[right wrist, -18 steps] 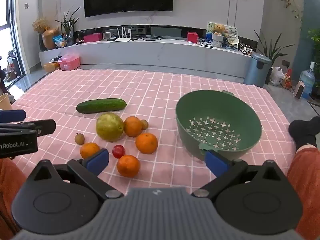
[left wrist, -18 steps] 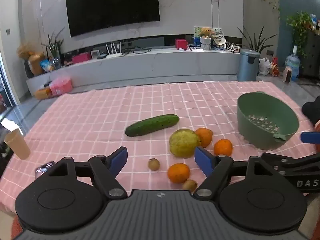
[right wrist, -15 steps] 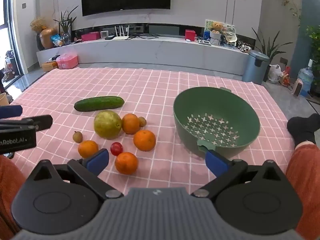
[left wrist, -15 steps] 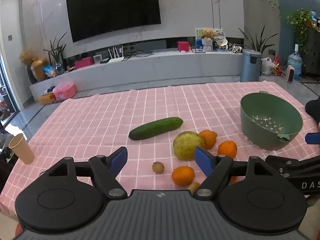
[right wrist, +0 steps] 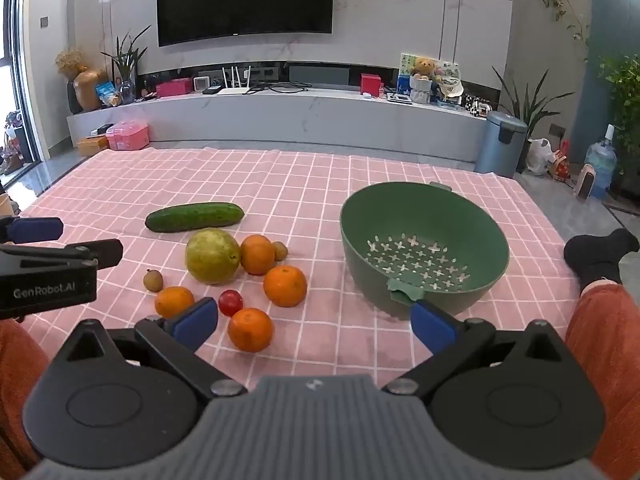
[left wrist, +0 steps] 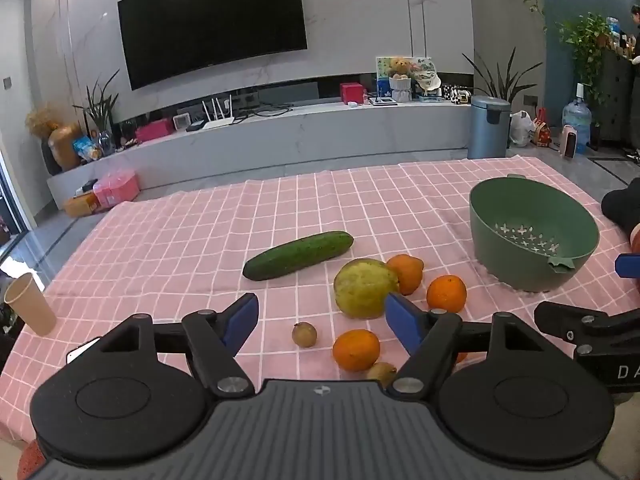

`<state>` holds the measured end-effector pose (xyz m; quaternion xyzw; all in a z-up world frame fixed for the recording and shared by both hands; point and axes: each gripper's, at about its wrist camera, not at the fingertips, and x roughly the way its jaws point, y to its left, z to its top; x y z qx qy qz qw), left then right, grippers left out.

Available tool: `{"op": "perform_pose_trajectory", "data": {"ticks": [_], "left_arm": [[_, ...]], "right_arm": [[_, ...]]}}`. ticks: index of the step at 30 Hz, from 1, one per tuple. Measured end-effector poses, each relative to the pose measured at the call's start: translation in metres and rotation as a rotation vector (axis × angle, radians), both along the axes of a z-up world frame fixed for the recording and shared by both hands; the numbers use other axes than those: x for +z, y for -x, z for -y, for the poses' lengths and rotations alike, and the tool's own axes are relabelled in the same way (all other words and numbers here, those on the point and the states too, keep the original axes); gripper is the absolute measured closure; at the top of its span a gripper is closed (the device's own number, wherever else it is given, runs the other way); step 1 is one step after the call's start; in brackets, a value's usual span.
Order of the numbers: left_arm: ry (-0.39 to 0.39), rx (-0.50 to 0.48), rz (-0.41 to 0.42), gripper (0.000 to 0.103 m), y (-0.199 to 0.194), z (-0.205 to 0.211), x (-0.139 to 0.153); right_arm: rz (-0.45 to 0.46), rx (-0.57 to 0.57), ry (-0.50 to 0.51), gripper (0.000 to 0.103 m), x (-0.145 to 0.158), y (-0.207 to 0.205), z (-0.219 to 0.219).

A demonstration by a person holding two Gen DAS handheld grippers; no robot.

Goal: Organize fruits

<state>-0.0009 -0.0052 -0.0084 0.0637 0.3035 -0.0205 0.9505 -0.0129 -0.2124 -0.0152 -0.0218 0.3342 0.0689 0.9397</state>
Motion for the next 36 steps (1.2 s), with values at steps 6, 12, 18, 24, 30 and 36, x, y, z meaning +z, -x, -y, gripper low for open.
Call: {"op": "perform_pose_trajectory", "data": {"ticks": [6,12,18,24,30,36], "left_arm": [[0.02,-0.001,-0.018,0.018,-0.0017,-0.0002,0.0002],[0.004,-0.004,-0.04,0.018,-0.0018,0.003,-0.0042],[0.015,-0.001,-0.052,0.018,-0.0009,0.0016,-0.0055],[0.023,0.001,-0.06,0.018,-0.0014,0.0011,-0.0058],[0.03,-0.001,-0.067,0.018,-0.0013,0.0017,-0.0068],[0.032,-0.003,-0.069,0.018,-0.0015,0.0023,-0.0064]], "right_arm": [[-0.011,-0.01,-0.01,0.004,-0.0036,-0.0034,0.0015],[-0.013,-0.012,-0.021,0.004,-0.0037,-0.0027,0.0017],[-0.01,-0.007,-0.026,0.004,-0.0041,-0.0013,0.0016],[-0.01,-0.007,-0.029,0.004,-0.0029,-0.0006,0.0027],[-0.017,0.005,-0.028,0.004,-0.0029,0.0003,0.0023],[-0.024,0.004,-0.027,0.004,-0.0044,-0.0003,0.0039]]}}
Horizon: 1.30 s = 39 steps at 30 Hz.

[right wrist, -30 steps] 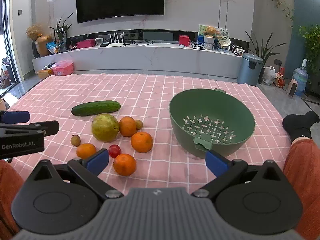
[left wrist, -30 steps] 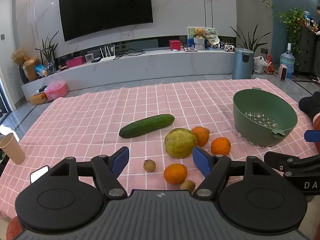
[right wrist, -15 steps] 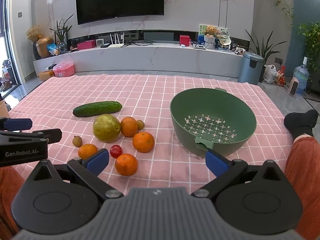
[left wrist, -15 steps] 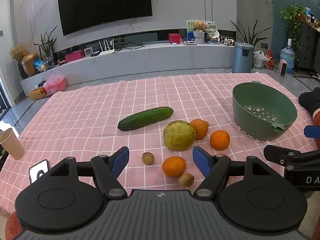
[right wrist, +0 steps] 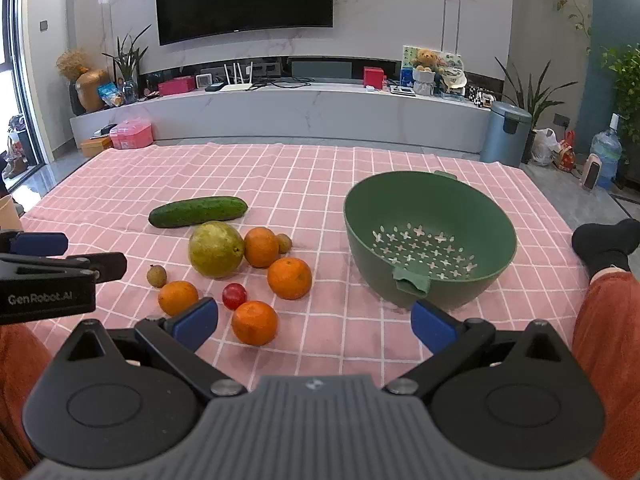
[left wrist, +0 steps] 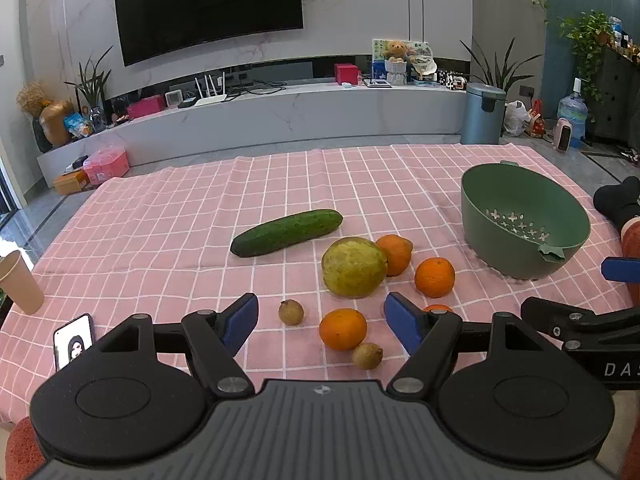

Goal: Organize fruits

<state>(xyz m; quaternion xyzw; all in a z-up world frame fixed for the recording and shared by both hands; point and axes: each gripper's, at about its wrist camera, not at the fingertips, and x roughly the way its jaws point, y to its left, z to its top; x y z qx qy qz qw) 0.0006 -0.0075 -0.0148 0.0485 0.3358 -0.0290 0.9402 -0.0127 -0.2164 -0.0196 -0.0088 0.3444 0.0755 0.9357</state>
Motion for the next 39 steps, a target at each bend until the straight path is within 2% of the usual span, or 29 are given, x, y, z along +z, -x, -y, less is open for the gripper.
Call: {"op": "perform_pose_trajectory", "data": {"ticks": [39], "left_arm": [[0.027,-0.007,-0.021,0.018,-0.0037,-0.0032,0.0019]], "right_arm": [[-0.018,0.001,0.004,0.004,-0.0028,-0.0005,-0.0023]]}}
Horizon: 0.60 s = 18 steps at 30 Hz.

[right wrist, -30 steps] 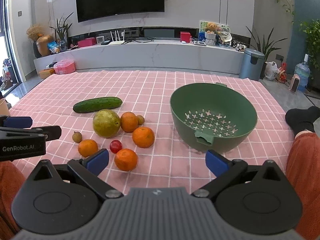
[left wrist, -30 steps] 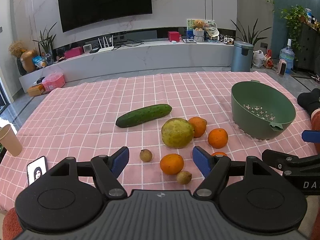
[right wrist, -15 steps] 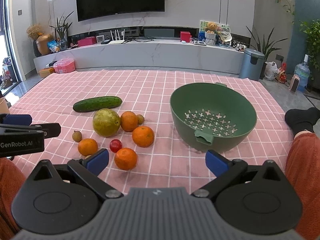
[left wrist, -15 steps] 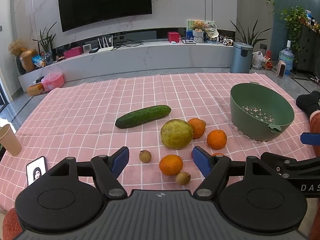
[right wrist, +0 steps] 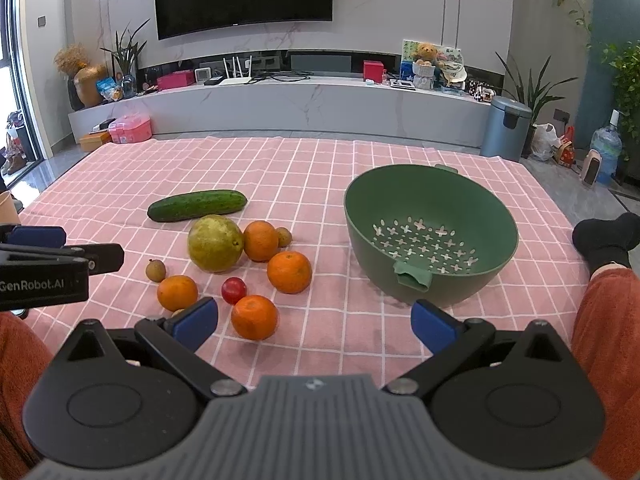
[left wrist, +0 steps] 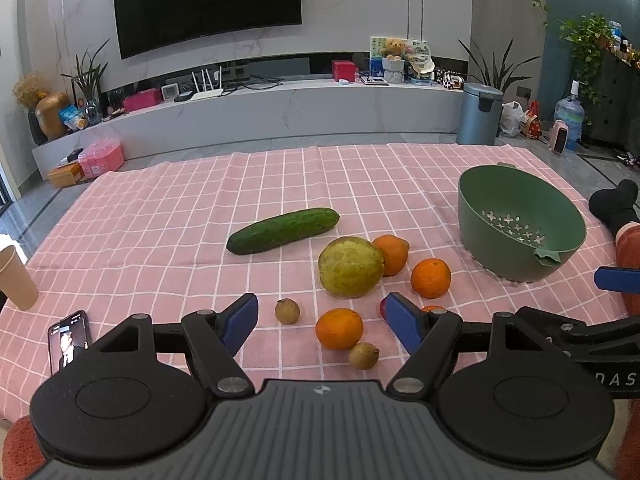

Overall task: Organize fruits
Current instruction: 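Grasp an orange with the right gripper while the left gripper grasps another orange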

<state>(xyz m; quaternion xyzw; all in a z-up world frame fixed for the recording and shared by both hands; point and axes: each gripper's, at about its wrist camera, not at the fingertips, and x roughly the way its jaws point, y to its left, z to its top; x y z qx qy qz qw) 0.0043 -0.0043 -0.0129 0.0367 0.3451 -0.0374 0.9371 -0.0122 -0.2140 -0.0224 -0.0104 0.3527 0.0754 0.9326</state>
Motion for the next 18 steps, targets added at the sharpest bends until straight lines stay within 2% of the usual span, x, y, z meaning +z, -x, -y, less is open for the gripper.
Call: {"op": "perform_pose_trajectory", "data": {"ticks": [4,9,11,13,17,18], "left_arm": [[-0.008,-0.026,-0.004,0.017,-0.002,-0.001,-0.001],[0.033,-0.039,-0.065,0.019,-0.011,-0.006,-0.006],[0.052,-0.041,-0.098,0.026,-0.016,-0.01,-0.012],[0.075,-0.037,-0.141,0.039,-0.022,-0.013,-0.018],[0.131,-0.029,-0.201,0.041,-0.034,-0.02,-0.031],[0.142,-0.032,-0.212,0.041,-0.036,-0.021,-0.034]], "right_arm": [[-0.002,-0.004,-0.023,0.004,-0.004,-0.003,0.002],[0.005,0.025,-0.132,0.004,-0.015,-0.008,0.012],[-0.007,0.041,-0.107,0.005,-0.02,-0.014,0.008],[-0.013,0.065,-0.093,0.006,-0.024,-0.018,0.004],[-0.05,0.118,-0.095,0.029,-0.035,-0.031,-0.005],[-0.062,0.133,-0.092,0.032,-0.039,-0.034,-0.009]]}}
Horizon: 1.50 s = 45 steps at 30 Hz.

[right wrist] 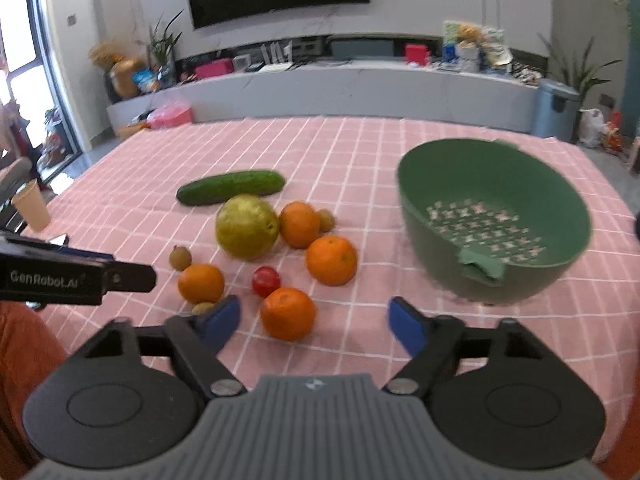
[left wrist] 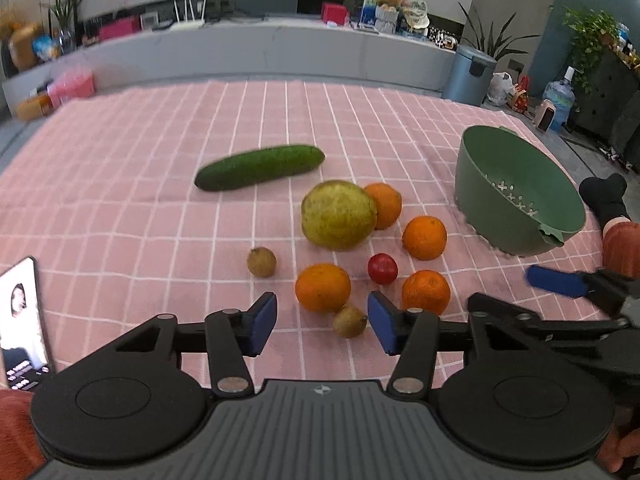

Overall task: Organize fruits
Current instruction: 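Grasp an orange with the right gripper while the left gripper grasps another orange, then carry both oranges over the green colander and open both grippers to drop them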

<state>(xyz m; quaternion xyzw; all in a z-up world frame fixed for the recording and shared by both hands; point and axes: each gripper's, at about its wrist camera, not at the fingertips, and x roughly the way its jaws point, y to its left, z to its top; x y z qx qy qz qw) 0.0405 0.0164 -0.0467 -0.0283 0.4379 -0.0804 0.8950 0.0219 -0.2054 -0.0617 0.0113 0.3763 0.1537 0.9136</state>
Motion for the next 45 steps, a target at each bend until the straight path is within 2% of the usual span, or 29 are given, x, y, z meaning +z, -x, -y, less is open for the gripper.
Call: {"op": "perform_pose_trajectory", "data": {"ticks": [8,13,19,20,22,24,28,33,40,43,45], "left_arm": [[0.063,0.039,-0.062,0.04,-0.023,-0.004,-0.027],[0.078,0.038,-0.07,0.034,-0.036,-0.004,-0.038],[0.083,0.017,-0.09,0.034,-0.048,-0.001,-0.049],[0.08,0.02,-0.093,0.036,-0.049,0.0,-0.05],[0.078,0.023,-0.097,0.049,-0.05,0.0,-0.053],[0.077,0.018,-0.093,0.052,-0.049,0.001,-0.053],[0.086,0.027,-0.097,0.054,-0.049,-0.001,-0.052],[0.082,0.027,-0.051,0.054,-0.041,0.001,-0.037],[0.119,-0.01,0.015,0.055,-0.031,0.016,0.006],[0.156,-0.045,0.027,0.055,-0.037,0.03,0.023],[0.149,-0.067,0.027,0.055,-0.042,0.045,0.032]], "right_arm": [[-0.048,0.087,0.007,0.05,-0.023,-0.022,-0.016],[-0.063,0.111,0.002,0.052,-0.034,-0.033,-0.022],[-0.043,0.128,0.03,0.06,-0.039,-0.036,-0.028],[-0.04,0.128,0.039,0.062,-0.039,-0.037,-0.029],[-0.035,0.129,0.042,0.062,-0.04,-0.036,-0.029],[-0.033,0.129,0.038,0.062,-0.04,-0.036,-0.027],[-0.028,0.128,0.031,0.063,-0.041,-0.036,-0.026],[-0.006,0.139,0.041,0.064,-0.033,-0.031,-0.025],[0.067,0.187,0.058,0.065,0.006,-0.021,-0.01],[0.076,0.194,0.071,0.065,0.024,-0.025,0.005],[0.09,0.201,0.091,0.065,0.035,-0.029,0.017]]}}
